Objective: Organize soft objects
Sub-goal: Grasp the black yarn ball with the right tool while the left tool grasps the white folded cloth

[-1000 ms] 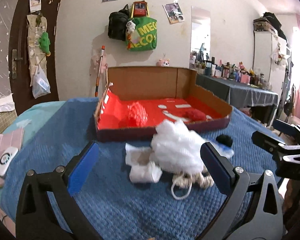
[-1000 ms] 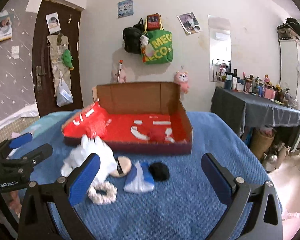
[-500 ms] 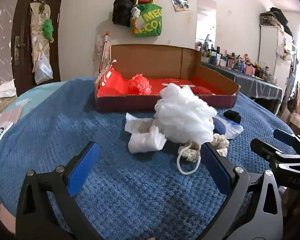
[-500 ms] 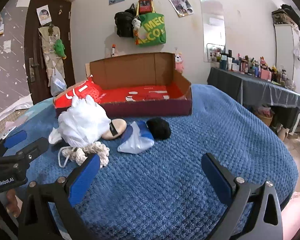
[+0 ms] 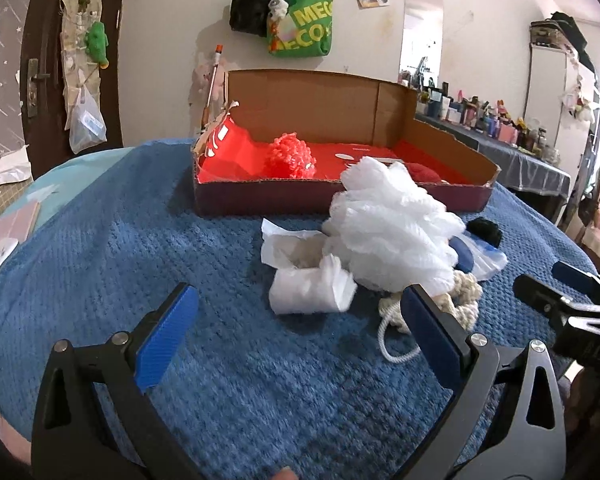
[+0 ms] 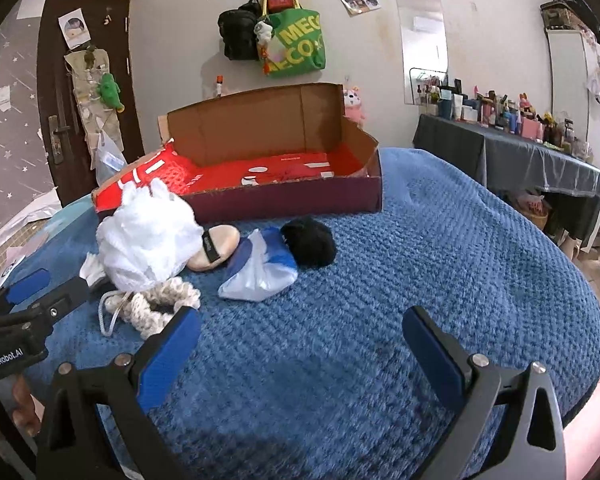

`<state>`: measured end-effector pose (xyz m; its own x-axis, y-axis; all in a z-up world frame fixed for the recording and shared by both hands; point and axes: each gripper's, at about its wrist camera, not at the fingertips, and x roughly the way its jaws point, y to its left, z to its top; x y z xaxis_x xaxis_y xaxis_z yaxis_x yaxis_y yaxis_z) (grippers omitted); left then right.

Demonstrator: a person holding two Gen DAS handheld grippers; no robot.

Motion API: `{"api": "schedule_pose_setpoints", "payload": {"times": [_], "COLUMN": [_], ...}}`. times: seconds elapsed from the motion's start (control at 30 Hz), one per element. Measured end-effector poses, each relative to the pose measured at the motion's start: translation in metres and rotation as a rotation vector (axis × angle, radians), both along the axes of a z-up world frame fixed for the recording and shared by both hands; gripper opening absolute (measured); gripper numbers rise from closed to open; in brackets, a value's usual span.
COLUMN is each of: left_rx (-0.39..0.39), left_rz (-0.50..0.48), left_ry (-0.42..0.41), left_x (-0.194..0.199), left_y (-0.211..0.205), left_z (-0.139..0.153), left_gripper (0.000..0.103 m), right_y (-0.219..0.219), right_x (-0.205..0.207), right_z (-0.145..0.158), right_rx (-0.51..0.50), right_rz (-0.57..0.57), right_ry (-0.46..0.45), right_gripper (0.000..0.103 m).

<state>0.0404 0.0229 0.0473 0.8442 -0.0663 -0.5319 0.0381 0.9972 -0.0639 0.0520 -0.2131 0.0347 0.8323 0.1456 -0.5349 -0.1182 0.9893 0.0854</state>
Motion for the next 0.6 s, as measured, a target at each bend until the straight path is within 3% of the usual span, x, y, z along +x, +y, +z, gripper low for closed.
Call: {"api": "schedule_pose_setpoints", "payload": {"times": [0.4, 0.6], "left_rx": [-0.031, -0.079], "left_rz": [-0.044, -0.083], "left_ry": [0.121, 0.149], "left_x": [0.031, 0.039], "left_y": [0.013, 0.017], "left_z": [0.001, 0.000], "left_gripper": [0.101, 0.082], "right_y": [-0.020, -0.027], "right_x": [0.049, 0.074], "right_z": [0.019, 0.024], "right_rx": [0.071, 0.076], "right_rz": [-0.040, -0.046], "right_ry": [0.047, 0.102], "right_gripper": [0.103, 0.099]}}
